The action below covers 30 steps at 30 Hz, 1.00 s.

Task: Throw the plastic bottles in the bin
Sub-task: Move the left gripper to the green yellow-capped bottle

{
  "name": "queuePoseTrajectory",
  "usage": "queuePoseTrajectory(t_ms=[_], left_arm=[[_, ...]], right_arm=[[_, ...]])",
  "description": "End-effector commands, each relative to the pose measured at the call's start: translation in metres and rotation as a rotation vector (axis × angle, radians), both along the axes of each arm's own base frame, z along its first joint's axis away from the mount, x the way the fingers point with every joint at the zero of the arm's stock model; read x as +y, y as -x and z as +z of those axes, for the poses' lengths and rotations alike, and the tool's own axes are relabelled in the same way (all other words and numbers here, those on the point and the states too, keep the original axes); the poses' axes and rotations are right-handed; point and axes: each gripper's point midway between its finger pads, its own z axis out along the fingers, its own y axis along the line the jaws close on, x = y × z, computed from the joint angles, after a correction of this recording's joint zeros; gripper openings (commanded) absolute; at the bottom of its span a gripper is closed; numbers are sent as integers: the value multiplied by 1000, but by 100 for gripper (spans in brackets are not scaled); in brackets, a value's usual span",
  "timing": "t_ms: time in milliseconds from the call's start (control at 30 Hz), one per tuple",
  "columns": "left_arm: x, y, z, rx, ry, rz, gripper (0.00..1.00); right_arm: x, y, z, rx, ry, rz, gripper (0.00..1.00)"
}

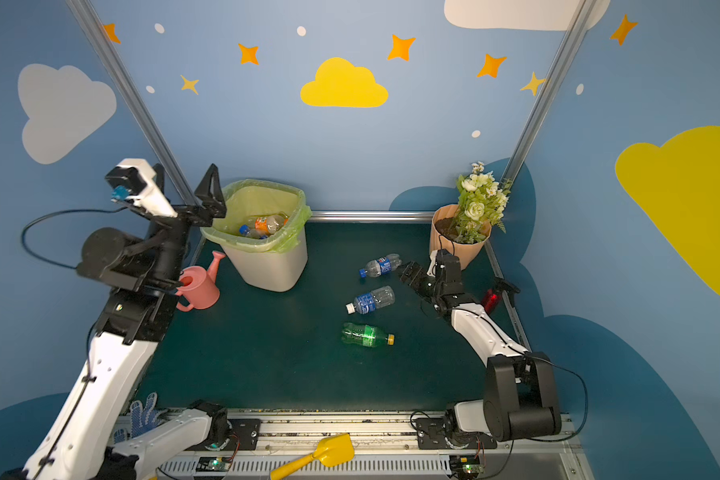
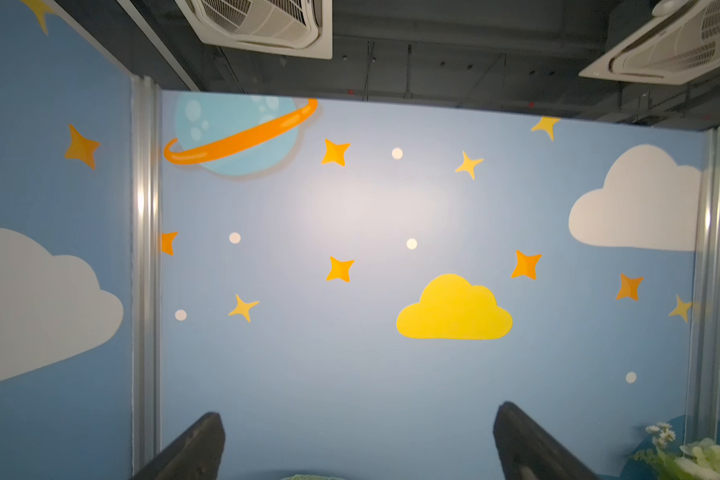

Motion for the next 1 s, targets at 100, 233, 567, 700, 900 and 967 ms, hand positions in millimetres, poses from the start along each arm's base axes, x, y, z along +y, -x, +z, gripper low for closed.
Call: queuePoseTrajectory(t_ms=[100,233,567,700,900,967], left_arm=[[-13,-29,-82,239,0,-53,100],[-15,-29,-121,334,28,-80,100],[-66,-15,-221,573,-23,-279,100],[-116,-4,-262,689,-209,-383,100],[-184,17,-306,795,-439,-562,100],[-204,26,-320,821,-534,-630,100]], right_arm=[[6,-3,1,5,-14,14,95],[6,-2,-2,18,-11,18,95],[8,3,-22,93,-1,9,95],[4,2,-24,97,4,-17,95],[-3,3,-27,111,18,-40,95],[-7,4,-27,113,24,-50,95]])
